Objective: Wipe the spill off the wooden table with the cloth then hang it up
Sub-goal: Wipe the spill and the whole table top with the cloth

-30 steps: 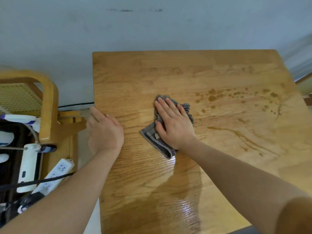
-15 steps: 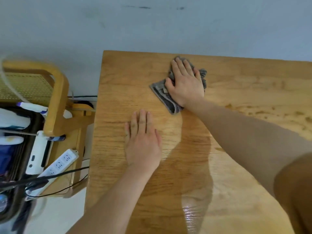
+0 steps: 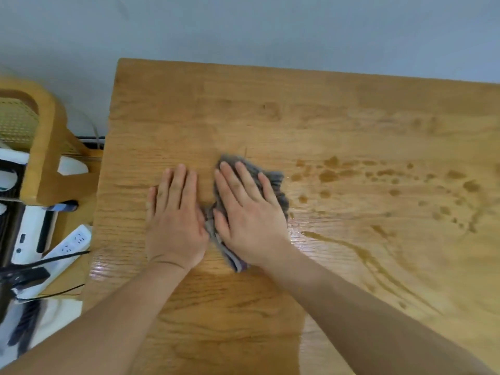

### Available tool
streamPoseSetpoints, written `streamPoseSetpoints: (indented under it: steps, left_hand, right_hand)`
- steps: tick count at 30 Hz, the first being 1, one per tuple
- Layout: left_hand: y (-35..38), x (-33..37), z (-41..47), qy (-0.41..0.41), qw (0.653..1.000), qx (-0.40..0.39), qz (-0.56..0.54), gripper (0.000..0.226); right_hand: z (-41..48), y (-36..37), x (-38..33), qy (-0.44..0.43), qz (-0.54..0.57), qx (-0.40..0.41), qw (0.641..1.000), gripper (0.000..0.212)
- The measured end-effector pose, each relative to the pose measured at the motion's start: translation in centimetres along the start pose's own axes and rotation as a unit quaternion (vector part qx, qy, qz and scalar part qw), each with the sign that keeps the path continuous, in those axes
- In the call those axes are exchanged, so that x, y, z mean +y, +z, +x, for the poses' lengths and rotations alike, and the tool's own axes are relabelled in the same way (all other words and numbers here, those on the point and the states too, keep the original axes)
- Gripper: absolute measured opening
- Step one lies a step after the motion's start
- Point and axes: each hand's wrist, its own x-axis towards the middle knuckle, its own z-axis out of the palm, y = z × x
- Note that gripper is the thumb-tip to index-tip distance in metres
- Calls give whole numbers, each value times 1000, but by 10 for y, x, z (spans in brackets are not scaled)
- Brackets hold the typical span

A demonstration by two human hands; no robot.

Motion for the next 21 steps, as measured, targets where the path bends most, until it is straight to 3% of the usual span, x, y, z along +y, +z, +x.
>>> streamPoseSetpoints:
  steps: [3, 5, 10, 13, 16, 21]
  left_hand:
    - [-1, 4, -1, -8, 1000, 5, 3, 59]
    - [-1, 5, 3, -11, 1000, 3, 9, 59]
    - [0, 4, 2, -9, 1000, 6, 17, 59]
    - [1, 2, 5, -2, 1000, 12, 19, 58]
    - [1, 0, 2, 1, 1000, 13, 20, 59]
    - [-2, 1, 3, -8, 1000, -1, 20, 60]
  right_hand:
    - [-14, -1, 23, -112, -17, -46, 992, 64]
    - [16, -12, 47, -144, -34, -57, 987, 66]
    - [147, -46, 119, 74, -36, -5, 997, 67]
    - [174, -43, 116, 138, -19, 12, 990, 66]
    - [135, -27, 74, 87, -16, 41, 995, 65]
    - [2, -1, 11, -6, -6, 9, 1000, 61]
